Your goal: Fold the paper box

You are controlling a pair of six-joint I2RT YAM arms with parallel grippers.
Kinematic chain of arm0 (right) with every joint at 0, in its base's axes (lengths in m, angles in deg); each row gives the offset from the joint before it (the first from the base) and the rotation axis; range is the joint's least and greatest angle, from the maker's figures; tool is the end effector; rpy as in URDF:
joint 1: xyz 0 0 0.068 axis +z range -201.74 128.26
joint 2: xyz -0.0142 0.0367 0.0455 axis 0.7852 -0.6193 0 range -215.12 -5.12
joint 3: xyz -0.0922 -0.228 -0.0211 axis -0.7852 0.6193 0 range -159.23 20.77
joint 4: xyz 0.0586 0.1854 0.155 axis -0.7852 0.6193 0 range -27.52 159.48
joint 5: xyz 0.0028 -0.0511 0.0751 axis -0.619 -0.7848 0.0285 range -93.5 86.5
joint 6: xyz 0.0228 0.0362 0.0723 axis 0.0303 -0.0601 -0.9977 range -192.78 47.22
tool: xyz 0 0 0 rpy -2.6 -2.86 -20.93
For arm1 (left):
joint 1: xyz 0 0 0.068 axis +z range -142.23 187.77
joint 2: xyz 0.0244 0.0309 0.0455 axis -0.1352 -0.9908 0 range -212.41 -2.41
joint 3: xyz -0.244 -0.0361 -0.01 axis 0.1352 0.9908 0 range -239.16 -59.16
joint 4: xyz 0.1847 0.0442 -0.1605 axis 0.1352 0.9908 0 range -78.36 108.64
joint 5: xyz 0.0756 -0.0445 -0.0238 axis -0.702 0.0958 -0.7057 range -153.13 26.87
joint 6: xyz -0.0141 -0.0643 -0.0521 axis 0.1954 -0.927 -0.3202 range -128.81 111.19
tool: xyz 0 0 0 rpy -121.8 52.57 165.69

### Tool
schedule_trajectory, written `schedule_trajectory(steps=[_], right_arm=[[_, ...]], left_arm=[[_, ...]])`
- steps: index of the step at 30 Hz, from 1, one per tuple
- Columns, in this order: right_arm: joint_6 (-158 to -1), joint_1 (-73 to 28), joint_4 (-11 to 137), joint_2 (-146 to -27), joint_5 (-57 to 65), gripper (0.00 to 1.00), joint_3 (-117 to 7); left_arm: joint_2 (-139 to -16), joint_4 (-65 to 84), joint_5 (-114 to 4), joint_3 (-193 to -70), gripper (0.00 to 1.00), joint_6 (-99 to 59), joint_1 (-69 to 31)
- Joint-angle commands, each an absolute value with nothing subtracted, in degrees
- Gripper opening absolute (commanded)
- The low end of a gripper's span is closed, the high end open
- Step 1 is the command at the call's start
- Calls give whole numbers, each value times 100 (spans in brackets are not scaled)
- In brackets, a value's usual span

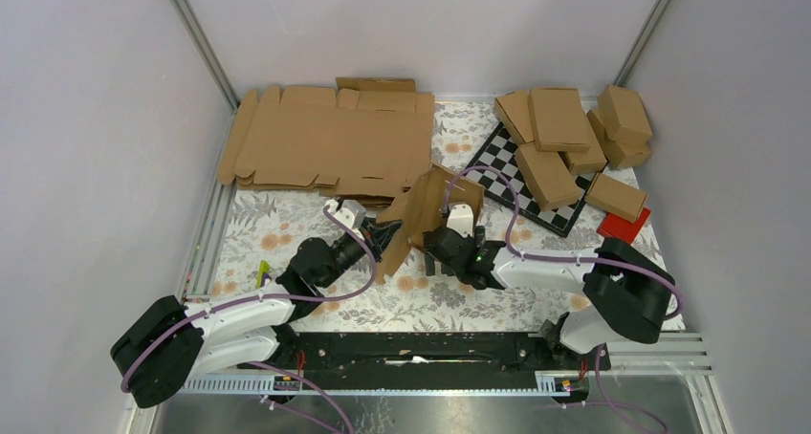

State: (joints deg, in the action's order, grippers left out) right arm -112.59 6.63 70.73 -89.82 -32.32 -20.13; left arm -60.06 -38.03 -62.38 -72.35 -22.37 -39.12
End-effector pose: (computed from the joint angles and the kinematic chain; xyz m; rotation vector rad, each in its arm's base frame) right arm 0.1833 0.2299 0.1236 -0.1729 2.3369 0.2138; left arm 0.1682 -0.1811 0.2081 0.4523 1.4727 -0.8581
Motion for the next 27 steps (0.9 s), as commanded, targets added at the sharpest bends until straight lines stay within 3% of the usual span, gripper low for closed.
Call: schedule_trajectory(steps=[1,6,11,19,27], right_arm=[[-11341,778,6874,-9200,-3583,98,-2331],[-11715,815,6887,-9217,-3849,94,-2373],[-12065,821,7166,-9235,-4192,84,-2519],[-12064,821,7231,-9260,-4077,92,-2597],[-12246,821,7231,-9217,-4230,71,-2500]], left_arm=[[-6042,-3805,-5891,-7410,0,-2427,-3951],[-6051,-3802,-5899,-7410,0,-2431,-3951],[-6064,-3795,-5905,-7419,0,-2432,-3951],[-6060,-3760,-5915,-7428,0,-2416,-3951],[-6068,-3765,-5900,-7435,0,-2419,-3950]])
